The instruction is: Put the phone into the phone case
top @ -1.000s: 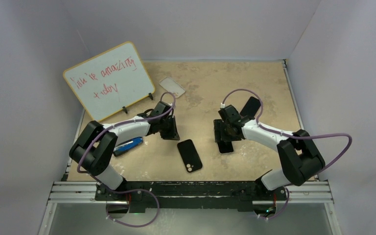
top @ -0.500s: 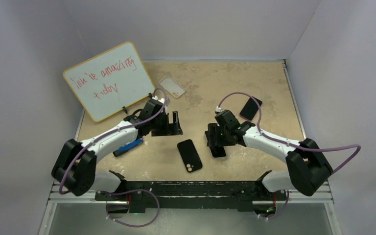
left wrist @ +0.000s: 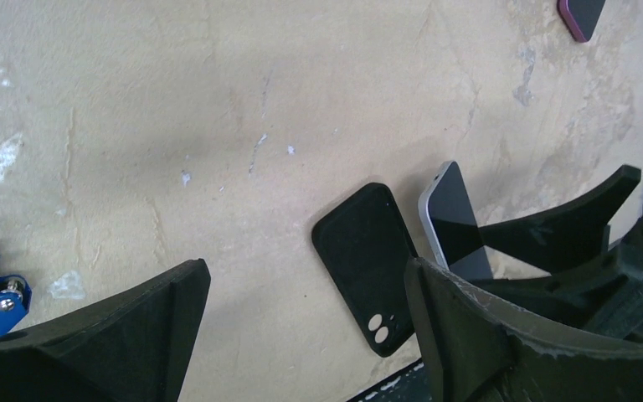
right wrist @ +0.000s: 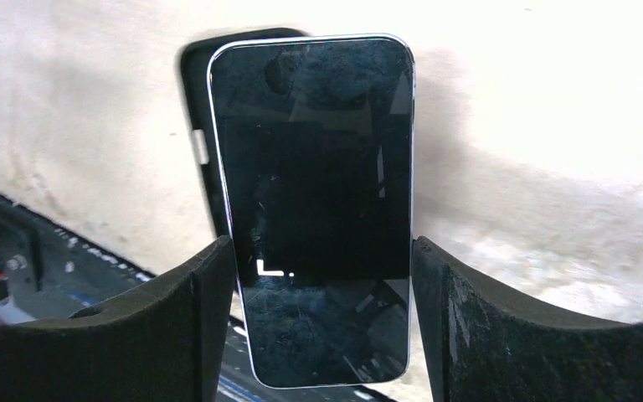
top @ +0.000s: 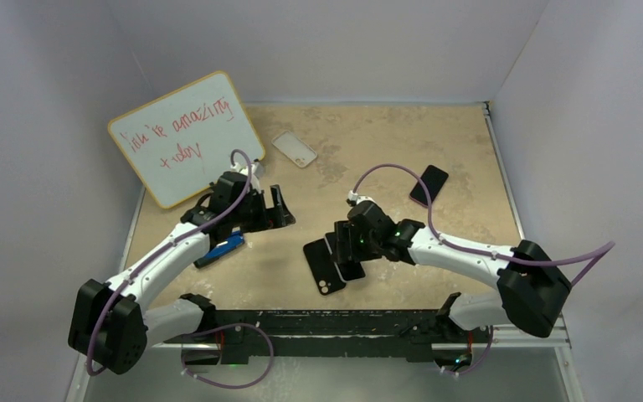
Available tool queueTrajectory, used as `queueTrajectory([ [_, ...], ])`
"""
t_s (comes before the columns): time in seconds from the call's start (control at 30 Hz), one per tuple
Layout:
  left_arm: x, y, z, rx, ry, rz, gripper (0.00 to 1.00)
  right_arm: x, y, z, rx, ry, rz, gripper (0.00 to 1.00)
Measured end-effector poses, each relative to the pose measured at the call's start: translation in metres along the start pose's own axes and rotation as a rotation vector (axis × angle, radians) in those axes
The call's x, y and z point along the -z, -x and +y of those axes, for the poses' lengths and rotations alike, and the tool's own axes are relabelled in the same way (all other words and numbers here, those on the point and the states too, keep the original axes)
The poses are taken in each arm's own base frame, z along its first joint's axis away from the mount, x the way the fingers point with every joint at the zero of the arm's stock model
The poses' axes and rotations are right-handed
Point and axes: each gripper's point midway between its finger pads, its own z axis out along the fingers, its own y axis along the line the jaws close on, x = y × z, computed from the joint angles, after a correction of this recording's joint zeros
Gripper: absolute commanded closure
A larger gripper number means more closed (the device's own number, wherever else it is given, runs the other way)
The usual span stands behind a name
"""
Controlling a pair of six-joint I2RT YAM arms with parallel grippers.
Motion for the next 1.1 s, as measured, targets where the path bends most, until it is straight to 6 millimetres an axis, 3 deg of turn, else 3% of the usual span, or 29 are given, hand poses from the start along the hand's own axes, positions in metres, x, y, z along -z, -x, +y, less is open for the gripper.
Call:
queueTrajectory([
  [0.13,0.001,-0.007,0.019,0.108,-0.02,0.032,0.1,0.001,0.001,0.028,0.01,0.071,-0.029,0.5],
  [0.4,0.005,-0.012,0.011,0.119,-0.081,0.065,0.11,-0.014,-0.003,0.066,0.029,0.146,-0.033,0.5],
  [0.6,0.005,-0.014,0.011,0.119,-0.084,0.069,0.14,-0.029,-0.015,0.069,0.038,0.135,-0.001,0.5],
  [1.1,0.004,-0.016,0.012,0.121,-0.08,0.075,0.17,-0.035,-0.013,0.068,0.032,0.115,-0.02,0.47],
])
